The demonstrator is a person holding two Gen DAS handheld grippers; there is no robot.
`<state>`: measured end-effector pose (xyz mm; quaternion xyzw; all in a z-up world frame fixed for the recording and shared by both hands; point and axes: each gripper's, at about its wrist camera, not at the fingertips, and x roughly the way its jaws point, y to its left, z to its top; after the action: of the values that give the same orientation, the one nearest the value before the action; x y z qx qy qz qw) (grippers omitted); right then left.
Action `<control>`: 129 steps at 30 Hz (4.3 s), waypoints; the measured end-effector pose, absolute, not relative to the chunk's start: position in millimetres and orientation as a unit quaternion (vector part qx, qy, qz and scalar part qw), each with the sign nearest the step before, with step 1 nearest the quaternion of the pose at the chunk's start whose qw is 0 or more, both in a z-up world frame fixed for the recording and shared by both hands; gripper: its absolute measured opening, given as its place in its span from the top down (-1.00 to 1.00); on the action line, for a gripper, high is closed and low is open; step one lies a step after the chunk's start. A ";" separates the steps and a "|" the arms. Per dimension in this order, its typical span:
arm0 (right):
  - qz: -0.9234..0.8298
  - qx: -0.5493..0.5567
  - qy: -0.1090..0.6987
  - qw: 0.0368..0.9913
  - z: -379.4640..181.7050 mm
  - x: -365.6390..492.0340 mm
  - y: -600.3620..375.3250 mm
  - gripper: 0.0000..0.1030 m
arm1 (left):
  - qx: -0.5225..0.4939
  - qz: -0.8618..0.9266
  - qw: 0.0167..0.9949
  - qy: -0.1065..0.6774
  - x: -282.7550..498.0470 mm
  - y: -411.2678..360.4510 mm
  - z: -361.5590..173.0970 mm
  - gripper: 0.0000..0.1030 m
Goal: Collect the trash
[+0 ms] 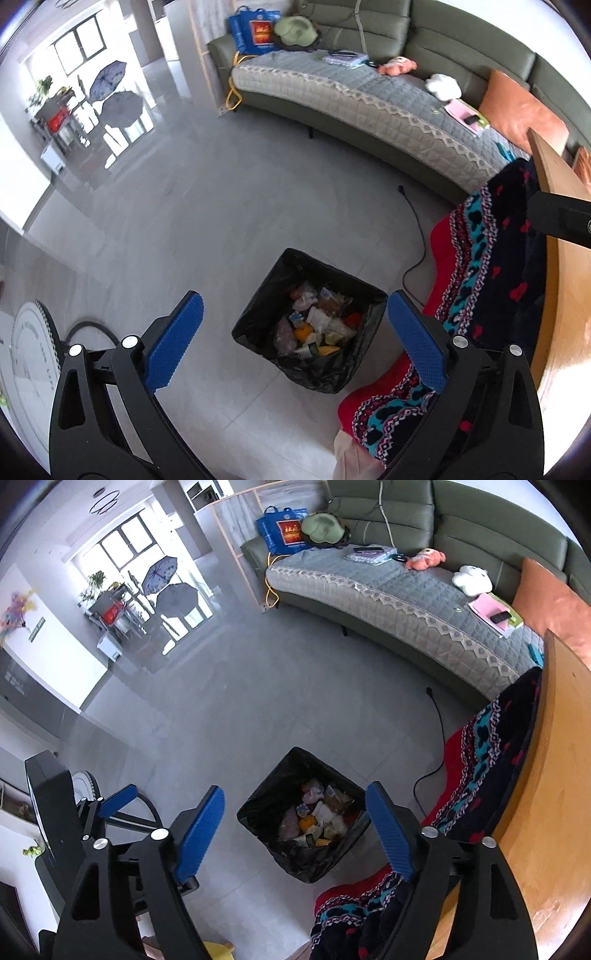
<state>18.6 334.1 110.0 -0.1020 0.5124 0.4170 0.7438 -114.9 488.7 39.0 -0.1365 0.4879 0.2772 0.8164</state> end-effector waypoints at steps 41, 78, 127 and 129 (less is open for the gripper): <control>0.152 0.033 0.480 0.863 94.0 62.7 -101.4 -0.74 | 0.028 -0.008 0.880 0.474 18.0 106.0 58.3 -0.88; 0.053 -0.014 0.450 0.891 -0.2 37.7 -198.5 -0.94 | 0.006 -0.002 0.891 0.455 29.5 31.9 -5.1 -0.88; 0.053 -0.015 0.450 0.891 0.3 37.2 -197.6 -0.95 | 0.007 -0.004 0.891 0.455 27.5 31.9 -3.9 -0.88; 0.053 -0.015 0.450 0.891 0.4 37.1 -197.7 -0.95 | 0.007 -0.004 0.891 0.455 27.7 32.4 -4.2 -0.88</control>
<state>37.1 -197.7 0.4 -0.0146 0.4502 0.0533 0.8912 27.7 32.4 -4.2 0.0074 0.4548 -0.0037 0.8905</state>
